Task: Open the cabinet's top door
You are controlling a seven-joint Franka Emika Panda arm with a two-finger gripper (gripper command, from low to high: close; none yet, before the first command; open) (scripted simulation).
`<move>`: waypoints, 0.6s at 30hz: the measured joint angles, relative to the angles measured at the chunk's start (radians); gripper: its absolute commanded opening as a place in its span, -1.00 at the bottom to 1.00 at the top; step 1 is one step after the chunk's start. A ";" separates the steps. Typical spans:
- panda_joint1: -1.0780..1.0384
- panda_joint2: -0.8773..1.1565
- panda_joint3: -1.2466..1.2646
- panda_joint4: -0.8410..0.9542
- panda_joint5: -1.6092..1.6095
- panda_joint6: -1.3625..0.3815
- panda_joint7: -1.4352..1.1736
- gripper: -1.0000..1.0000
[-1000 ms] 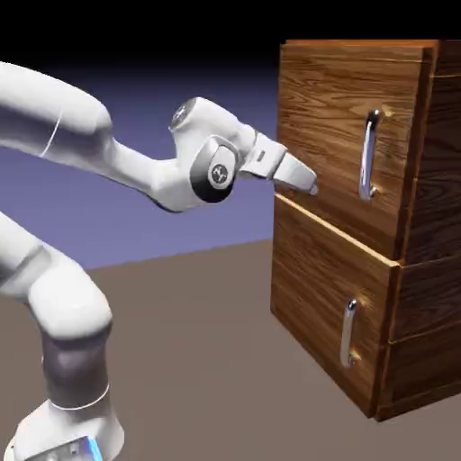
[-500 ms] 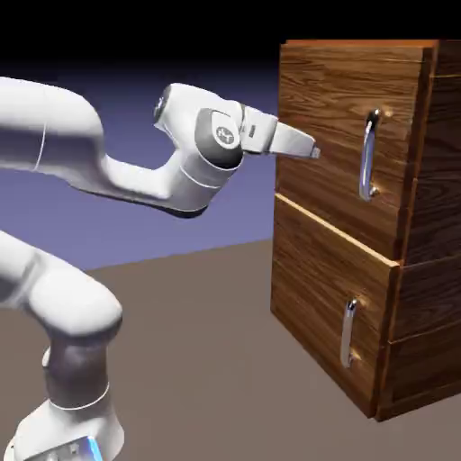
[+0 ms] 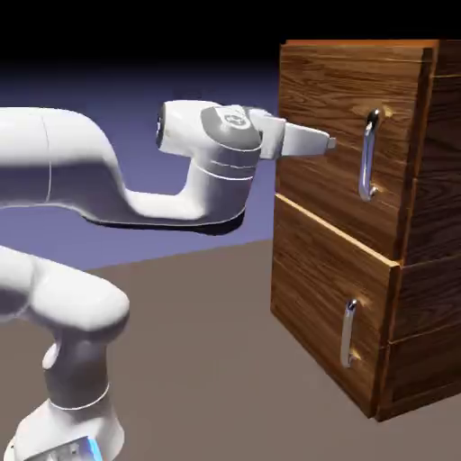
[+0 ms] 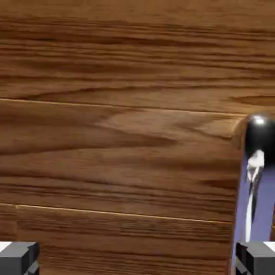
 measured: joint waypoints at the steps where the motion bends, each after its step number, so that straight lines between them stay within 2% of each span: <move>1: 0.014 -0.008 -0.017 0.007 -0.043 -0.001 0.030 0.00; 12: 0.170 -0.100 -0.204 0.089 -0.522 -0.015 0.364 0.00; 14: 0.174 -0.102 -0.209 0.091 -0.533 -0.016 0.371 0.00; 18: 0.319 -0.062 -0.284 0.186 -0.564 -0.053 0.381 0.00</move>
